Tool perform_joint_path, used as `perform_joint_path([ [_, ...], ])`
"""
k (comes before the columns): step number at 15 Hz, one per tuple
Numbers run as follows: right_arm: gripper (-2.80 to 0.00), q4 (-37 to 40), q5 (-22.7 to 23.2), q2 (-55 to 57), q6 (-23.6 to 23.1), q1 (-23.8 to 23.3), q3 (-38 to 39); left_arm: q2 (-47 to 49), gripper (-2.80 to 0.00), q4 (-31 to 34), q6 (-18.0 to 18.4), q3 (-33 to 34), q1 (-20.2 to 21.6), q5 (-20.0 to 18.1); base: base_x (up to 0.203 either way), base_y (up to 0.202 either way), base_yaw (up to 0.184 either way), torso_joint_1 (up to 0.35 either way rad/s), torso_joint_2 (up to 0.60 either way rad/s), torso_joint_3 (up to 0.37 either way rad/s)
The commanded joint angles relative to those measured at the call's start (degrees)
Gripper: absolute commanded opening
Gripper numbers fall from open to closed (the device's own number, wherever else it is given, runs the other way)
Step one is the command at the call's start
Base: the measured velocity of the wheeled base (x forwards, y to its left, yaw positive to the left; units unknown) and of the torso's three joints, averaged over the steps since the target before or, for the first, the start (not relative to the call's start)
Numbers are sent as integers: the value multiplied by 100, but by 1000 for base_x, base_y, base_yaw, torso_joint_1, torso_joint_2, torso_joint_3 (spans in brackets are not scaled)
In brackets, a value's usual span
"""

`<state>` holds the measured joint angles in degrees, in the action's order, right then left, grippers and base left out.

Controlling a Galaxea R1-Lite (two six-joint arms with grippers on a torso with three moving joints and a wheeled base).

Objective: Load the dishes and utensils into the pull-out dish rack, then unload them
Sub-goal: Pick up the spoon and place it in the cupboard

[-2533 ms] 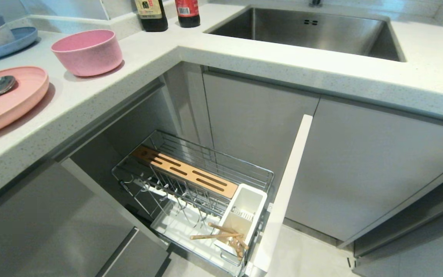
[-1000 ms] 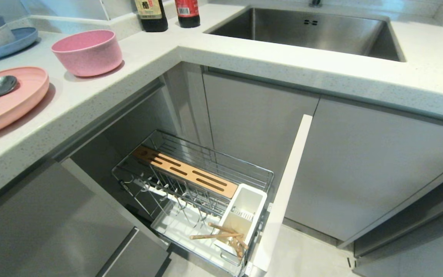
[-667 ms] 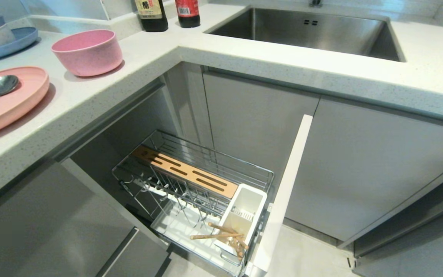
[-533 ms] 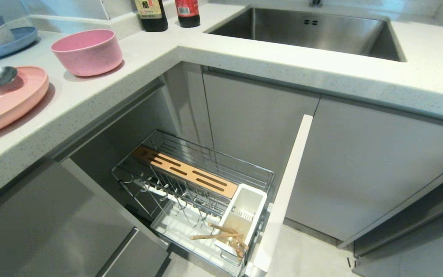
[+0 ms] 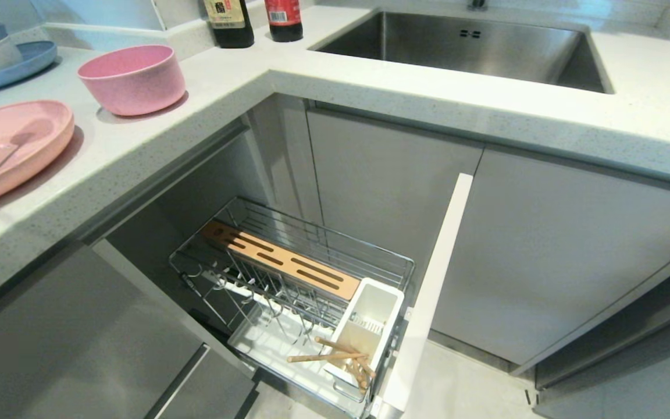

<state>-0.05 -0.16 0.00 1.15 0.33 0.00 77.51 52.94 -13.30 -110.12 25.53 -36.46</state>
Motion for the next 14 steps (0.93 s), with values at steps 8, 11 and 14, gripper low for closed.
perform_joint_path([
  [8, -280, -3, 0, 0, 0, 2, 9, -596, -280, 1260, -1027, 343, -3326, -19, 0, 0, 0, 0, 0, 0],
  [11, -280, 0, -2, 0, 0, 2, 9, -465, -280, 1298, -900, 703, -4107, 7, 0, 0, 0, 0, 0, 0],
  [14, -280, -4, 0, 0, 0, 3, 8, -77, -280, 1499, -853, 881, -4625, 215, 0, 0, 0, 0, 0, 0],
])
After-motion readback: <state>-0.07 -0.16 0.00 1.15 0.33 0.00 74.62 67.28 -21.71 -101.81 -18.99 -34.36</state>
